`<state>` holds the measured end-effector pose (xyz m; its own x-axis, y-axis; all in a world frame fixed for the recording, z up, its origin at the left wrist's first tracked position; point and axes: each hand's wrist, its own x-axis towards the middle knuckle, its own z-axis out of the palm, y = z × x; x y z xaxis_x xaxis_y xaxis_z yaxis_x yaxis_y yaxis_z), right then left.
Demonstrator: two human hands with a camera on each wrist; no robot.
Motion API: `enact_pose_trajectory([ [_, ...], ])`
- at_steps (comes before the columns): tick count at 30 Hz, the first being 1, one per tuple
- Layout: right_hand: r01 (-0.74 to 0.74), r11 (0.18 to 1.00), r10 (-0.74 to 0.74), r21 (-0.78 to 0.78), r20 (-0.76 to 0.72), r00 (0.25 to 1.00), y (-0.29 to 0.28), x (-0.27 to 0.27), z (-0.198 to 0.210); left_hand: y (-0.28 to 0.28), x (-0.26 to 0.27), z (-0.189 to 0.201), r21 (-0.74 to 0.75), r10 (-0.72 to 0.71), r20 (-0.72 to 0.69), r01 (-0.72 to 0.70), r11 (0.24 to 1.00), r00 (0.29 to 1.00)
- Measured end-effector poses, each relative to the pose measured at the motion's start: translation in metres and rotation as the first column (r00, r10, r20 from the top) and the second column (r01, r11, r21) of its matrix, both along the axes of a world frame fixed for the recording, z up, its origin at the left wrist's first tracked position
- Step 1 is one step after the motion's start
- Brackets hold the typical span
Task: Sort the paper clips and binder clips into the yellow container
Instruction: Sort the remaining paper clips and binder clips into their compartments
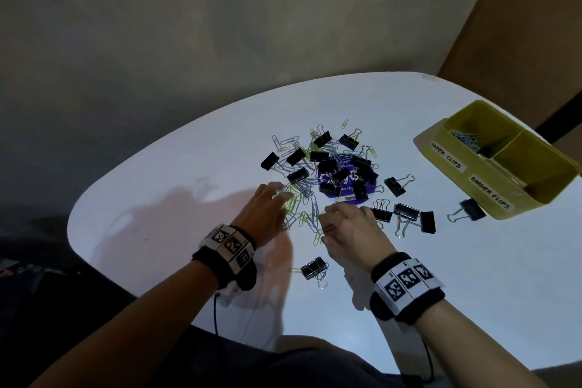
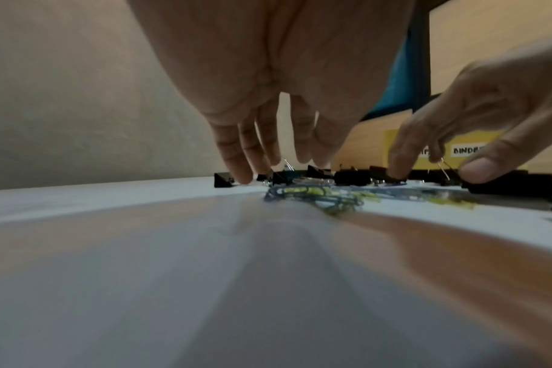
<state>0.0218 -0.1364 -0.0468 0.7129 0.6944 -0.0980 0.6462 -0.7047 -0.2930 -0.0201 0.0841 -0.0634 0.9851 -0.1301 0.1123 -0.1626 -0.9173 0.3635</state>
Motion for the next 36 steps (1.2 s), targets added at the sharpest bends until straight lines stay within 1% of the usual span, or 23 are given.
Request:
enact_pose_trajectory([
  [1, 0.004, 1.0, -0.004, 0.028, -0.018, 1.0, -0.002, 0.0, 0.001, 0.0, -0.004, 0.003, -0.017, 0.008, 0.009, -0.008, 1.0, 1.0],
  [2, -0.015, 0.997, 0.019, 0.077, -0.052, 0.998, -0.005, -0.001, 0.0, 0.0, -0.01, 0.006, -0.025, -0.017, 0.002, 0.017, 1.0, 1.0],
  [4, -0.122, 0.978, 0.145, 0.172, -0.133, 0.98, -0.012, -0.003, -0.002, -0.001, -0.022, 0.007, -0.024, -0.137, -0.033, 0.136, 0.99, 0.99],
  [5, -0.197, 0.965, 0.226, 0.17, -0.172, 0.959, -0.014, -0.004, -0.002, -0.003, -0.028, 0.006, -0.01, -0.187, -0.067, 0.187, 0.982, 0.98],
  [6, -0.262, 0.956, 0.286, 0.133, -0.214, 0.934, -0.015, -0.006, -0.002, -0.005, -0.034, 0.006, 0.001, -0.214, -0.1, 0.216, 0.976, 0.972],
  [8, -0.339, 0.941, 0.332, 0.025, -0.271, 0.903, -0.014, -0.01, -0.001, -0.008, -0.042, 0.002, -0.021, -0.235, -0.14, 0.235, 0.972, 0.962],
  [11, -0.377, 0.925, 0.36, -0.048, -0.208, 0.909, -0.008, -0.013, -0.003, -0.015, -0.048, -0.004, -0.083, -0.286, -0.211, 0.274, 0.958, 0.935],
  [13, -0.378, 0.926, 0.375, -0.006, -0.116, 0.92, -0.007, -0.012, -0.007, -0.022, -0.047, -0.008, -0.111, -0.321, -0.268, 0.302, 0.947, 0.908],
  [15, -0.356, 0.934, 0.358, 0.038, -0.065, 0.931, -0.011, -0.009, -0.007, -0.029, -0.043, -0.005, -0.094, -0.316, -0.326, 0.302, 0.949, 0.891],
  [17, -0.303, 0.948, 0.308, 0.095, -0.048, 0.95, -0.02, -0.004, -0.001, -0.032, -0.036, -0.001, -0.075, -0.31, -0.33, 0.302, 0.95, 0.892],
  [18, -0.234, 0.96, 0.246, 0.156, -0.058, 0.968, -0.025, -0.001, 0.004, -0.032, -0.031, 0.001, -0.063, -0.298, -0.32, 0.294, 0.954, 0.899],
  [20, -0.036, 0.969, 0.063, 0.244, -0.102, 0.993, -0.038, 0.008, 0.013, -0.031, -0.021, 0.002, -0.077, -0.239, -0.286, 0.227, 0.971, 0.928],
  [21, 0.061, 0.961, -0.027, 0.27, -0.131, 0.991, -0.044, 0.012, 0.015, -0.03, -0.015, 0.002, -0.089, -0.204, -0.27, 0.187, 0.978, 0.941],
  [23, 0.235, 0.91, -0.166, 0.342, -0.22, 0.961, -0.055, 0.017, 0.015, -0.029, -0.005, 0.002, -0.086, -0.159, -0.236, 0.142, 0.986, 0.959],
  [25, 0.358, 0.843, -0.27, 0.402, -0.26, 0.927, -0.063, 0.018, 0.013, -0.029, 0.0, -0.001, -0.057, -0.141, -0.213, 0.132, 0.99, 0.967],
  [27, 0.435, 0.811, -0.356, 0.391, -0.261, 0.897, -0.066, 0.019, 0.013, -0.029, 0.001, -0.003, -0.009, -0.104, -0.203, 0.104, 0.995, 0.974],
  [30, 0.482, 0.821, -0.439, 0.305, -0.2, 0.876, -0.07, 0.019, 0.011, -0.028, 0.004, -0.002, 0.017, -0.053, -0.141, 0.056, 0.998, 0.989],
  [31, 0.484, 0.83, -0.458, 0.278, -0.158, 0.875, -0.071, 0.02, 0.01, -0.03, 0.005, -0.001, 0.01, -0.073, -0.094, 0.074, 0.997, 0.993],
  [32, 0.49, 0.834, -0.475, 0.252, -0.12, 0.872, -0.072, 0.02, 0.008, -0.033, 0.005, -0.001, 0.015, -0.137, -0.03, 0.137, 0.99, 0.99],
  [33, 0.497, 0.837, -0.49, 0.227, -0.091, 0.867, -0.072, 0.021, 0.007, -0.038, 0.005, -0.002, 0.039, -0.236, 0.022, 0.235, 0.971, 0.971],
  [34, 0.506, 0.839, -0.501, 0.2, -0.076, 0.862, -0.073, 0.021, 0.006, -0.043, 0.003, -0.005, 0.089, -0.353, 0.054, 0.348, 0.933, 0.934],
  [35, 0.511, 0.842, -0.508, 0.17, -0.069, 0.859, -0.073, 0.021, 0.005, -0.049, 0.0, -0.012, 0.165, -0.464, 0.063, 0.449, 0.878, 0.884],
  [36, 0.516, 0.843, -0.511, 0.153, -0.07, 0.857, -0.073, 0.021, 0.005, -0.054, -0.003, -0.019, 0.249, -0.541, 0.056, 0.513, 0.822, 0.839],
])
